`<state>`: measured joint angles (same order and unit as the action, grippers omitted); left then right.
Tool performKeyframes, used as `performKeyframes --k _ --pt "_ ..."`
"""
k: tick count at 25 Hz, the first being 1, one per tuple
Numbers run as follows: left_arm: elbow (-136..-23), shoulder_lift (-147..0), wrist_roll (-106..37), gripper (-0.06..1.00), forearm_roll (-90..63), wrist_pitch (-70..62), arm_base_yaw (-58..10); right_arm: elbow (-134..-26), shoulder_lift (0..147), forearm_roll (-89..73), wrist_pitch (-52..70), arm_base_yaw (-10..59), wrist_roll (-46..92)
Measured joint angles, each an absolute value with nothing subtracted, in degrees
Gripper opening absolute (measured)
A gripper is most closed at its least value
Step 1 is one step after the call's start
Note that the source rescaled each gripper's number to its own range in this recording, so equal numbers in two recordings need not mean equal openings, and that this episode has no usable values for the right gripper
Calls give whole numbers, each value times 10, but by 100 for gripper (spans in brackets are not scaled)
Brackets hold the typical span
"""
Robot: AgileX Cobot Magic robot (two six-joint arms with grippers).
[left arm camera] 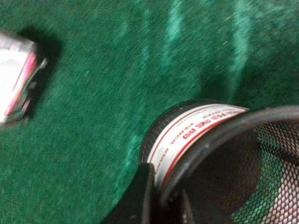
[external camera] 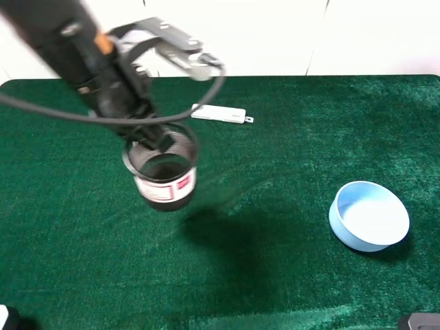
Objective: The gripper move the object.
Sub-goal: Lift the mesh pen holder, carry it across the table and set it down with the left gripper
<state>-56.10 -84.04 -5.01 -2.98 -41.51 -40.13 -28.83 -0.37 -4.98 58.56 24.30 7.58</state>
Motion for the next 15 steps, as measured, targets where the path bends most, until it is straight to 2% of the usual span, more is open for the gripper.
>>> performKeyframes --k 6,15 --pt "-474 -788 -37 0 -25 -395 -340 -288 -4 -50 586 243 76" --pt "-405 -778 -17 0 0 -382 -260 -288 -4 -50 586 243 76"
